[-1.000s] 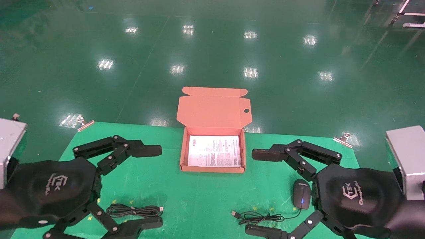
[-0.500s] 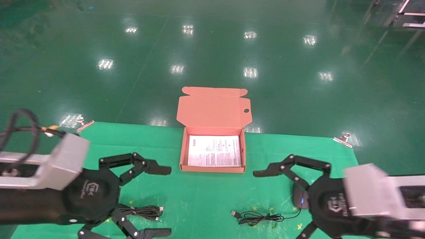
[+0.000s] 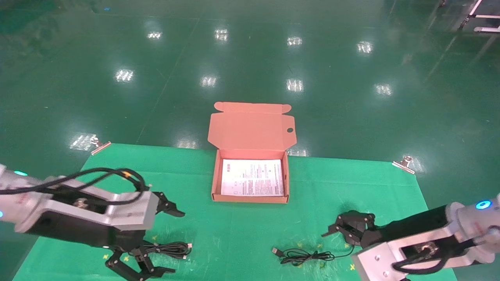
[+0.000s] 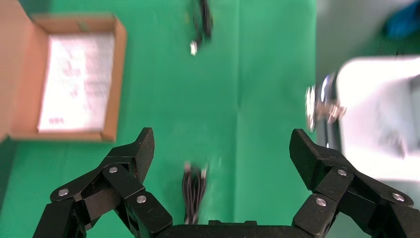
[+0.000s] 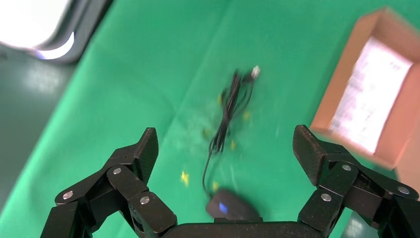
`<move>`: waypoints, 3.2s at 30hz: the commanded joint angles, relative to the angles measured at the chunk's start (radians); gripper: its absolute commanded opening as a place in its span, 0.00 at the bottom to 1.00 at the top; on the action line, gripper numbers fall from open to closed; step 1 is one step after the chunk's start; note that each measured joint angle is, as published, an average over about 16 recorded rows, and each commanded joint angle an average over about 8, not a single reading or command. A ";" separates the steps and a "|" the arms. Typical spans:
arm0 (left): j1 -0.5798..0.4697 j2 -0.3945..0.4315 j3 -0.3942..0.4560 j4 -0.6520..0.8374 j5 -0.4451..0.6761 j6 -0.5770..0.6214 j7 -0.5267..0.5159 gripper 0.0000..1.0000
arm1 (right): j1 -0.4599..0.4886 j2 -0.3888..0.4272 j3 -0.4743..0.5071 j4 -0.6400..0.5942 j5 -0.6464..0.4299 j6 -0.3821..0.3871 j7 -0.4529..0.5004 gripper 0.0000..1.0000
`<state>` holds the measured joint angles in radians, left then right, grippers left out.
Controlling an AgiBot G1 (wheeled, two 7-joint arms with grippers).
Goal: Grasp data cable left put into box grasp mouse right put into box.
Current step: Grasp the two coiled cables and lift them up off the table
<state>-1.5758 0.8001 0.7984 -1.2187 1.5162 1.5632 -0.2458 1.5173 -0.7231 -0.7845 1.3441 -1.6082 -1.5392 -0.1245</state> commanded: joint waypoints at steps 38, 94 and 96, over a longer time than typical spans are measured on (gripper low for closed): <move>0.089 0.264 0.165 0.488 0.382 -0.297 -0.042 1.00 | -0.142 -0.226 -0.130 -0.262 -0.347 0.333 0.121 1.00; 0.050 0.366 0.142 0.832 0.350 -0.415 0.176 0.00 | -0.173 -0.347 -0.137 -0.490 -0.365 0.498 -0.005 0.00; 0.050 0.366 0.142 0.832 0.350 -0.415 0.176 0.00 | -0.172 -0.347 -0.137 -0.490 -0.365 0.498 -0.005 0.00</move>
<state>-1.5256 1.1663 0.9406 -0.3867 1.8665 1.1482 -0.0701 1.3449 -1.0705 -0.9214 0.8541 -1.9734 -1.0412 -0.1291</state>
